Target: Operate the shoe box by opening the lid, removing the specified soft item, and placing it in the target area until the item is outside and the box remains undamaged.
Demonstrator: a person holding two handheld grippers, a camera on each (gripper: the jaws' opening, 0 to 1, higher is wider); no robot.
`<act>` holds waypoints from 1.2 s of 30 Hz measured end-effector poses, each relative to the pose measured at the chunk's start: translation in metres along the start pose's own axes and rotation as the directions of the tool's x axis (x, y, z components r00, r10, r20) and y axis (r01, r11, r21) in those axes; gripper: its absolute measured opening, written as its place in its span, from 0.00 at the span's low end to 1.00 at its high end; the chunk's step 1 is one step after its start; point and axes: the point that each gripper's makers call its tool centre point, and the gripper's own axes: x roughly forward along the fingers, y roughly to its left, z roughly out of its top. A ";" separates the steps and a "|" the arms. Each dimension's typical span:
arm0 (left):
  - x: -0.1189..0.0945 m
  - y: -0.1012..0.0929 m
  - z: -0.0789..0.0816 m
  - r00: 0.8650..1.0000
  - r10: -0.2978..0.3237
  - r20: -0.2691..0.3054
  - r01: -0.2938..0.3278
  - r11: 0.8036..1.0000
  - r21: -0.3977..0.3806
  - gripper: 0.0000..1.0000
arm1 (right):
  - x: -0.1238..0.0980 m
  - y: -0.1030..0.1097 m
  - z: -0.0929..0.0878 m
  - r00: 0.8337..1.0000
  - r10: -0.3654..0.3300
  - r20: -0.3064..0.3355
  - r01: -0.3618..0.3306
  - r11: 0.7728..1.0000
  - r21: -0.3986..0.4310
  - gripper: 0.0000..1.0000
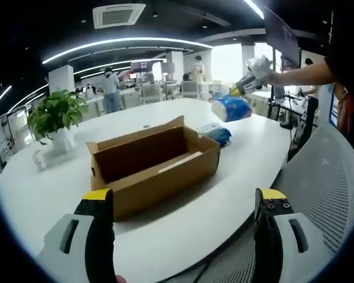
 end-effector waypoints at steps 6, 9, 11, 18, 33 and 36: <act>0.000 -0.001 -0.001 1.000 -0.004 -0.004 0.004 1.000 0.000 0.99 | -0.001 0.000 -0.017 0.999 -0.006 -0.032 0.007 1.000 0.014 0.00; 0.001 -0.001 -0.001 1.000 -0.005 -0.004 0.005 1.000 0.002 0.99 | -0.001 0.000 -0.026 0.999 -0.009 -0.046 0.011 1.000 0.025 0.00; 0.001 -0.001 -0.001 1.000 -0.007 -0.002 0.007 1.000 0.000 0.99 | -0.001 0.001 -0.032 0.998 -0.009 -0.058 0.010 1.000 0.027 0.00; 0.002 -0.002 -0.002 1.000 -0.013 -0.010 0.013 1.000 0.010 0.99 | 0.002 0.005 -0.051 0.995 0.006 -0.099 -0.004 1.000 0.019 0.00; 0.002 -0.002 -0.002 1.000 -0.013 -0.010 0.013 1.000 0.019 0.98 | 0.015 0.020 -0.088 0.982 0.044 -0.182 -0.035 0.998 0.048 0.00; 0.002 -0.002 -0.001 1.000 -0.013 -0.009 0.013 1.000 0.015 0.98 | 0.018 0.023 -0.094 0.979 0.052 -0.196 -0.040 0.997 0.061 0.00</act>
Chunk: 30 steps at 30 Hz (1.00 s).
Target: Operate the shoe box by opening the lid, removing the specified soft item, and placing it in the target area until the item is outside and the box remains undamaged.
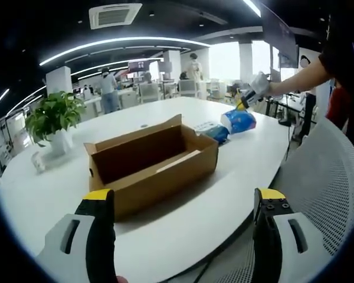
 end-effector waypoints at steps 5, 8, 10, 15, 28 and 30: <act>0.000 -0.001 0.000 1.000 -0.002 -0.001 0.002 1.000 0.003 0.98 | 0.007 0.001 -0.010 0.999 0.007 -0.038 -0.006 1.000 0.026 0.00; 0.000 -0.001 0.000 1.000 -0.003 -0.002 0.003 1.000 0.002 0.98 | 0.012 0.002 -0.013 0.999 0.009 -0.052 -0.008 1.000 0.024 0.00; 0.000 -0.001 0.000 1.000 -0.005 -0.003 0.005 1.000 0.004 0.98 | 0.015 0.004 -0.013 0.998 0.016 -0.055 -0.014 0.999 0.031 0.00; 0.000 -0.002 0.000 1.000 -0.005 -0.003 0.005 1.000 0.004 0.98 | 0.020 0.004 -0.022 0.996 0.004 -0.092 -0.001 0.999 0.035 0.00; 0.001 -0.002 0.000 1.000 -0.010 -0.002 0.010 1.000 0.000 0.97 | 0.017 -0.004 -0.031 0.991 -0.051 -0.127 0.069 0.988 0.140 0.07; 0.001 -0.002 0.000 1.000 -0.011 -0.001 0.011 1.000 0.001 0.97 | 0.013 -0.006 -0.033 0.989 -0.066 -0.134 0.091 0.977 0.192 0.13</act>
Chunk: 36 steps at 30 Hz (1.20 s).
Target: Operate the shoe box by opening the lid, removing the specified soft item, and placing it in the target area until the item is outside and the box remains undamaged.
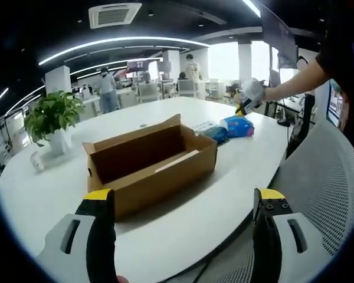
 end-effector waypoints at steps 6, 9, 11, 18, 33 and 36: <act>0.000 0.000 0.000 1.000 -0.007 0.000 0.007 1.000 -0.004 0.97 | -0.011 -0.004 -0.010 1.000 -0.006 0.004 0.005 0.961 0.278 0.28; 0.001 -0.001 -0.001 1.000 -0.011 -0.002 0.011 1.000 -0.004 0.96 | -0.018 -0.006 -0.016 1.000 -0.012 0.012 0.007 0.945 0.327 0.34; 0.001 -0.002 -0.001 1.000 -0.015 -0.001 0.015 1.000 -0.005 0.96 | -0.022 -0.005 -0.019 1.000 -0.010 0.020 0.002 0.931 0.364 0.38; 0.001 -0.003 -0.001 1.000 -0.021 -0.003 0.021 1.000 -0.009 0.96 | -0.029 0.007 -0.026 0.999 -0.008 0.051 -0.018 0.878 0.478 0.48; 0.001 -0.006 -0.002 0.999 -0.036 -0.004 0.036 0.999 -0.016 0.95 | -0.004 0.047 -0.037 0.998 0.069 0.001 -0.060 0.860 0.506 0.54; 0.001 -0.005 -0.001 0.999 -0.035 0.000 0.035 0.999 -0.021 0.94 | -0.004 0.044 -0.037 0.998 0.064 -0.008 -0.051 0.863 0.503 0.54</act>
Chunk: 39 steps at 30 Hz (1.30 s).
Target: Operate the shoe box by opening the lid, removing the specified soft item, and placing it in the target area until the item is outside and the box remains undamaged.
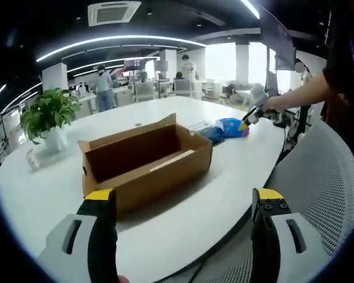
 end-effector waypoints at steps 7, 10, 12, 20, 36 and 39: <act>0.000 0.001 -0.001 1.000 0.003 -0.005 -0.003 1.000 -0.003 0.93 | -0.004 -0.003 0.001 0.999 -0.037 0.019 0.036 0.999 0.012 0.62; 0.001 0.001 -0.002 1.000 0.001 -0.010 -0.002 1.000 -0.003 0.93 | -0.001 -0.005 -0.002 0.999 -0.053 0.008 0.053 0.999 0.011 0.64; 0.001 0.000 -0.002 1.000 0.002 -0.013 -0.002 1.000 -0.003 0.93 | 0.005 -0.005 -0.006 0.999 -0.042 -0.018 0.042 0.999 0.012 0.64; 0.001 0.000 -0.002 1.000 0.001 -0.018 -0.001 1.000 0.003 0.93 | 0.018 -0.006 -0.012 0.997 -0.015 -0.080 0.006 0.994 -0.111 0.62; 0.001 0.001 -0.004 1.000 0.004 -0.030 -0.004 1.000 -0.004 0.93 | 0.024 -0.011 -0.016 0.990 0.090 -0.107 -0.114 0.963 -0.244 0.60; 0.001 0.001 -0.005 0.999 0.006 -0.033 -0.006 1.000 -0.003 0.93 | 0.026 -0.013 -0.015 0.987 0.115 -0.114 -0.144 0.947 -0.287 0.59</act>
